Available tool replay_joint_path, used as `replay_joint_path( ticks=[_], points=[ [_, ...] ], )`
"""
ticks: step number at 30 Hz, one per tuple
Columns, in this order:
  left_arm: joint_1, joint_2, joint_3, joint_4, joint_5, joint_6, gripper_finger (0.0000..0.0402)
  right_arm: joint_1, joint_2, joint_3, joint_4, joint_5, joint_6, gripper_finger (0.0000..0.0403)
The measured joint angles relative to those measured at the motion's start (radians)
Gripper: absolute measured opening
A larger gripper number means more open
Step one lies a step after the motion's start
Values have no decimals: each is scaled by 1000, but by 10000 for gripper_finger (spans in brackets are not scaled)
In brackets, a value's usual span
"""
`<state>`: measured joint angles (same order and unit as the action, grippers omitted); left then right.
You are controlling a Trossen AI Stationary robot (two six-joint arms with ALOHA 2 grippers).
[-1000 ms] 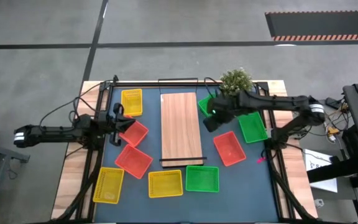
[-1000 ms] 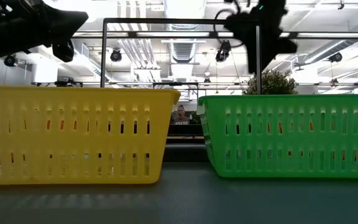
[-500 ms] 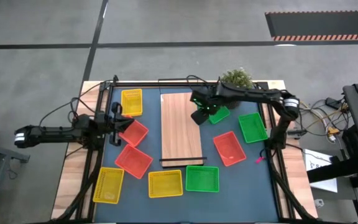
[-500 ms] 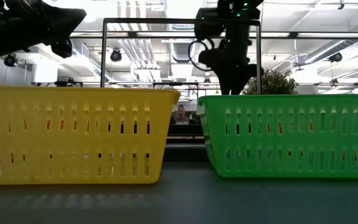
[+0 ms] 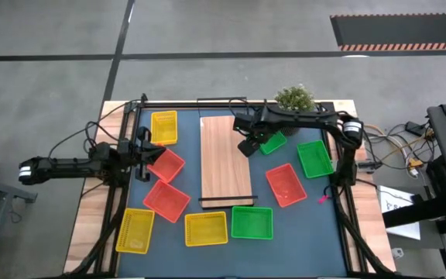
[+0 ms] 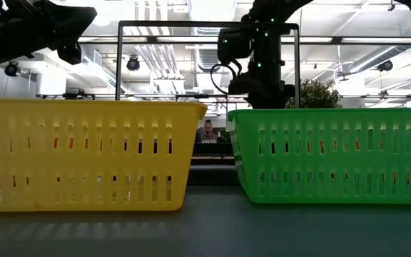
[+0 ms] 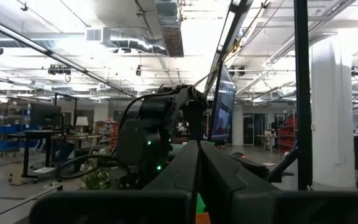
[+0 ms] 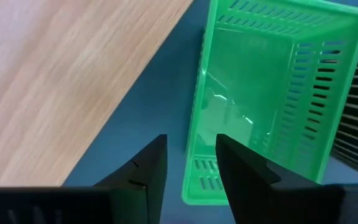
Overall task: Stack baskets on shelf by color
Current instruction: Put the top center green bin on the shelf
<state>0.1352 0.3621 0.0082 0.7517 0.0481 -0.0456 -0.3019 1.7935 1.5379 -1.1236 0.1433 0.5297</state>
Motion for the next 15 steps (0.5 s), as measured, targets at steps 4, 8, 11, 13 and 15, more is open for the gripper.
replay_joint_path(
  ticks=[4, 8, 11, 13, 15],
  points=[
    [0, -1, 0, 0, 0, 0, 0, 0, 15, 0, 6, 33, -9, 128],
    [0, 1, 0, 0, 0, 0, 0, 0, 24, 0, 8, 41, -16, 128],
    [0, 2, 0, -1, 0, 0, 0, 0, 28, -2, 14, 42, -16, 128],
    [0, 2, 0, -1, 0, 0, 0, 0, 30, -4, 19, 42, -16, 128],
    [0, 2, 0, -1, 0, 0, 0, 0, 31, -13, 41, 44, -18, 128]
  ],
)
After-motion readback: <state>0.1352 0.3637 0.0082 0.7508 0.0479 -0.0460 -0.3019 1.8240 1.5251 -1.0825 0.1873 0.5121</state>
